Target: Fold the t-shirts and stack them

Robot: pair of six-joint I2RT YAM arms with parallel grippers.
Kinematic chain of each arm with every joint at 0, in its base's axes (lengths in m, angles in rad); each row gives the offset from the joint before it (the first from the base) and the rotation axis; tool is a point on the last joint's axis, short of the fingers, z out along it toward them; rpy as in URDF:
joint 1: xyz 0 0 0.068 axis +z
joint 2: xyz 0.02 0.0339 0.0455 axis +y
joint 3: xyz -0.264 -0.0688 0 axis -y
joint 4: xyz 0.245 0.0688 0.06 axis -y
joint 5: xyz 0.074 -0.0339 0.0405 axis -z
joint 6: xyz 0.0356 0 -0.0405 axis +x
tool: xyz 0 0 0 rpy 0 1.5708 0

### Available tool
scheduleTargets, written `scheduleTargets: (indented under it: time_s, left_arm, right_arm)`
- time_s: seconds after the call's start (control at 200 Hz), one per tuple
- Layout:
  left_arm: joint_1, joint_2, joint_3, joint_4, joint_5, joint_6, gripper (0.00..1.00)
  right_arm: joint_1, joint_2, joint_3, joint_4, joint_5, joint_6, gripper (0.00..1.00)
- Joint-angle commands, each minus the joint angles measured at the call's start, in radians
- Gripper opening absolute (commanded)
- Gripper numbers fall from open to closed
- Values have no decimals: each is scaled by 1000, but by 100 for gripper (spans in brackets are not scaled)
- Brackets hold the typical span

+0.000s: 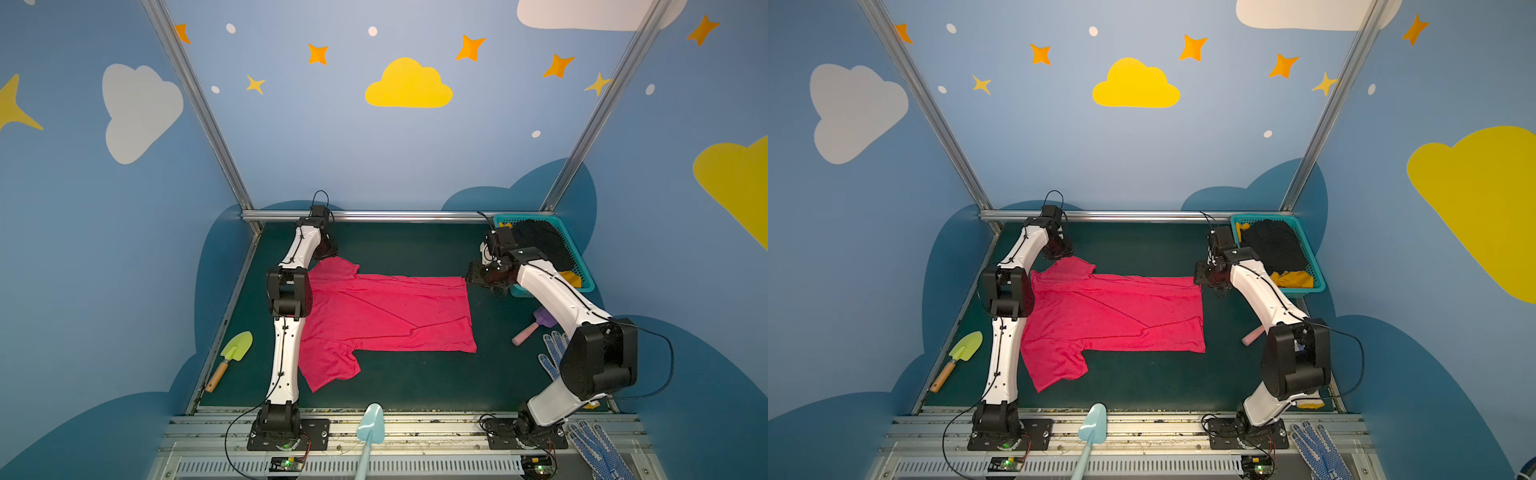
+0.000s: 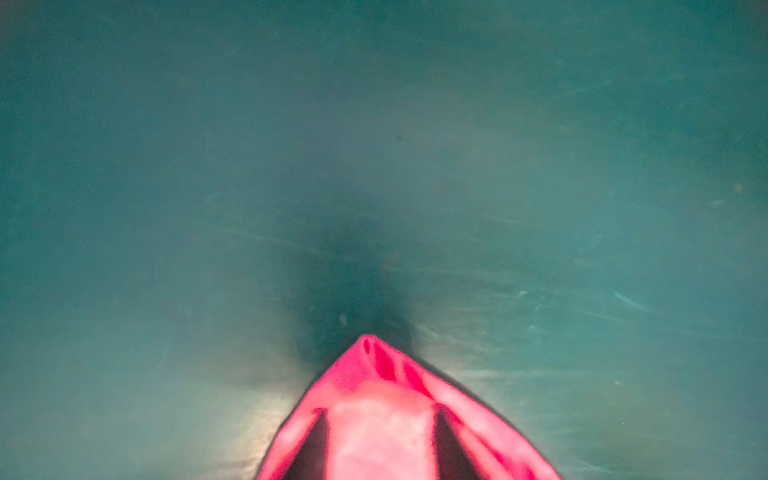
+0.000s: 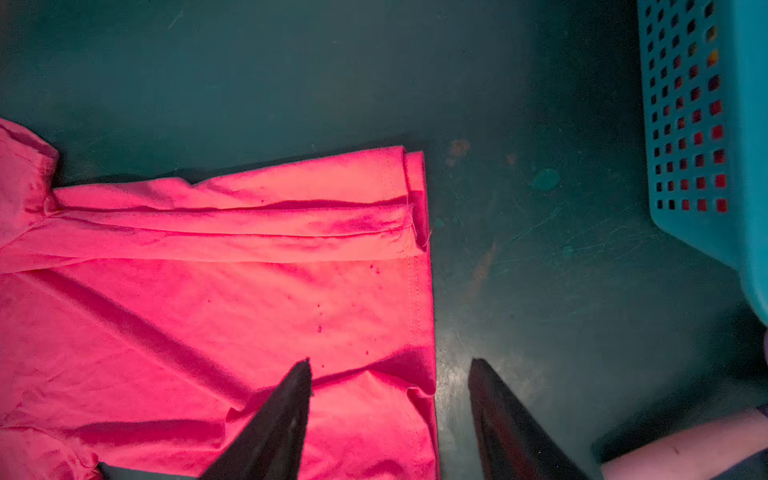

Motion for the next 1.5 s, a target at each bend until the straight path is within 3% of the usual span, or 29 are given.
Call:
scheduleTargets:
  time_s: [0.0, 0.085, 0.28, 0.711, 0.901, 1.267, 1.492]
  left_arm:
    - [-8, -79, 6, 43, -58, 30, 69]
    - [-8, -55, 27, 44, -75, 37, 75]
    - [-10, 75, 183, -85, -50, 33, 76]
    - [-16, 110, 164, -100, -25, 9, 69]
    - [-15, 123, 166, -122, -20, -7, 55]
    - [-16, 101, 166, -129, -41, 4, 5]
    - [-20, -59, 39, -60, -11, 5, 5]
  right_arm:
    - [6, -34, -21, -1, -7, 14, 63]
    - [6, -36, -24, -1, -6, 14, 63]
    - [5, -39, -21, -6, -6, 15, 63]
    - [9, -59, -20, -12, 1, 20, 63]
    - [13, -62, -23, -12, 0, 22, 63]
    - [14, -88, -33, -15, 3, 26, 63]
    - [20, -97, -37, -12, -3, 30, 63]
